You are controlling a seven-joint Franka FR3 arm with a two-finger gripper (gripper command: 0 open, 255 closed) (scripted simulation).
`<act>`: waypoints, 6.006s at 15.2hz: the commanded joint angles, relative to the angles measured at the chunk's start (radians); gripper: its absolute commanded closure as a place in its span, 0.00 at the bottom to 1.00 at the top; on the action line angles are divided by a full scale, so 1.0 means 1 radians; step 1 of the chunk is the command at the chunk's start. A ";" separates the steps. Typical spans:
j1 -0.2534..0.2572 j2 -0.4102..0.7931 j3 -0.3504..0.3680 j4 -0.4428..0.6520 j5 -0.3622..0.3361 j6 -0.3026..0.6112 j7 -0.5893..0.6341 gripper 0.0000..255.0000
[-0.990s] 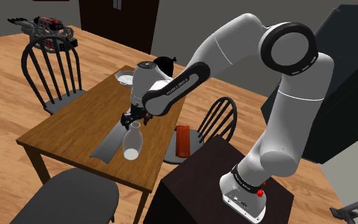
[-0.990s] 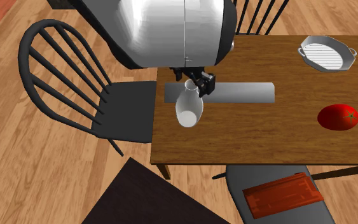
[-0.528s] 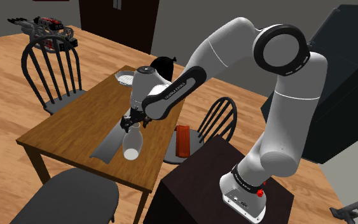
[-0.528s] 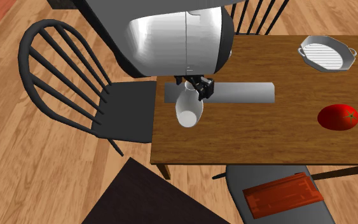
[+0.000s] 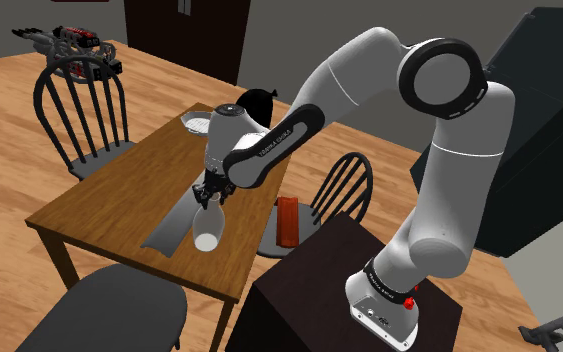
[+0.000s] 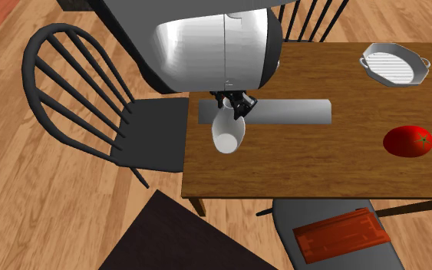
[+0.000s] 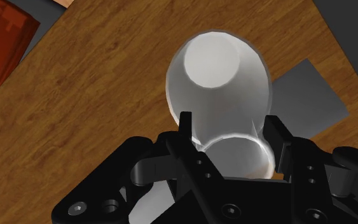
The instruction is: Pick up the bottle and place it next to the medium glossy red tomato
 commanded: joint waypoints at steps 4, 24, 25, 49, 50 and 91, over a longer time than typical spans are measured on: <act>0.000 0.000 0.000 0.000 0.000 0.000 0.000 1.00; -0.034 -0.207 0.050 0.017 0.105 -0.217 -0.079 1.00; -0.035 -0.216 0.051 0.020 0.109 -0.229 -0.083 1.00; -0.043 -0.386 0.059 0.163 0.182 -0.533 -0.141 1.00; -0.043 -0.390 0.059 0.172 0.184 -0.546 -0.142 1.00; -0.310 -0.249 -0.213 0.404 0.208 -0.624 -0.694 1.00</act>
